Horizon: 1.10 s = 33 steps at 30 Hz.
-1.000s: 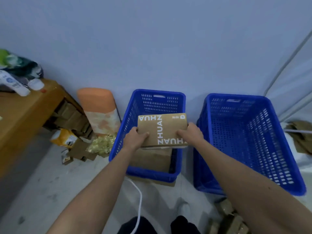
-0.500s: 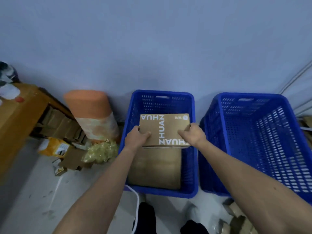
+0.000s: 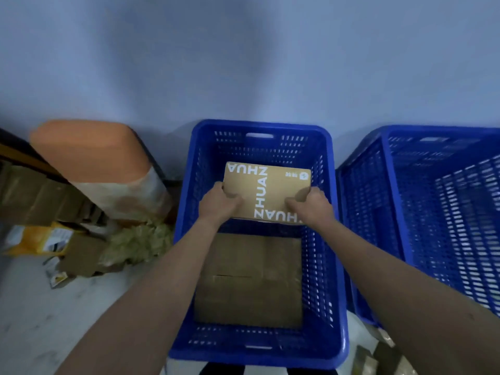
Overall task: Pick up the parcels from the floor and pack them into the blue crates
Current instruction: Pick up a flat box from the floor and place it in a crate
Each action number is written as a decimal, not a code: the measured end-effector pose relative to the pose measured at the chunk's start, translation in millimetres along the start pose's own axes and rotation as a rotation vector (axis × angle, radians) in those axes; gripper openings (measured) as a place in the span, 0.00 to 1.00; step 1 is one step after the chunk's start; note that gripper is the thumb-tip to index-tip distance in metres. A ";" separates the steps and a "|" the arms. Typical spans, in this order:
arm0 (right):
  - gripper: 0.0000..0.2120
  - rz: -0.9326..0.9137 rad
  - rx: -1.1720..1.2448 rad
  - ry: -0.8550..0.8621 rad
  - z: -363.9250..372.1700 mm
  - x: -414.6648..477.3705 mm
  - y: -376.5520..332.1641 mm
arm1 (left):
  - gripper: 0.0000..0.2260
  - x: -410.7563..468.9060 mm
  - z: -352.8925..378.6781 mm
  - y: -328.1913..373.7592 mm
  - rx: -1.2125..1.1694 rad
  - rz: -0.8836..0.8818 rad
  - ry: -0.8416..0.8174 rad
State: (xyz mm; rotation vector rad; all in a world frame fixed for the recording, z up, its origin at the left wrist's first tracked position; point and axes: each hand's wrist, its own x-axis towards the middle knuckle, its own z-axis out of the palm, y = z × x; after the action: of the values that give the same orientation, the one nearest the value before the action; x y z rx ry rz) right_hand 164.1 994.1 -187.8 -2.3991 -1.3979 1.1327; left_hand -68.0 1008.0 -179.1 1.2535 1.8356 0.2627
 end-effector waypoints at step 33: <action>0.44 0.291 -0.122 -0.068 152.5 106.9 97.4 | 0.25 115.8 170.8 -104.0 0.081 -0.206 -0.110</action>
State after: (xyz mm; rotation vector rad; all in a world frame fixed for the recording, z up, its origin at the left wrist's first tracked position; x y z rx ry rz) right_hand 159.6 988.9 -397.8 -2.7447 -1.1956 1.2352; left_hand -20.4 1007.4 -405.2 1.0994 1.8780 0.0066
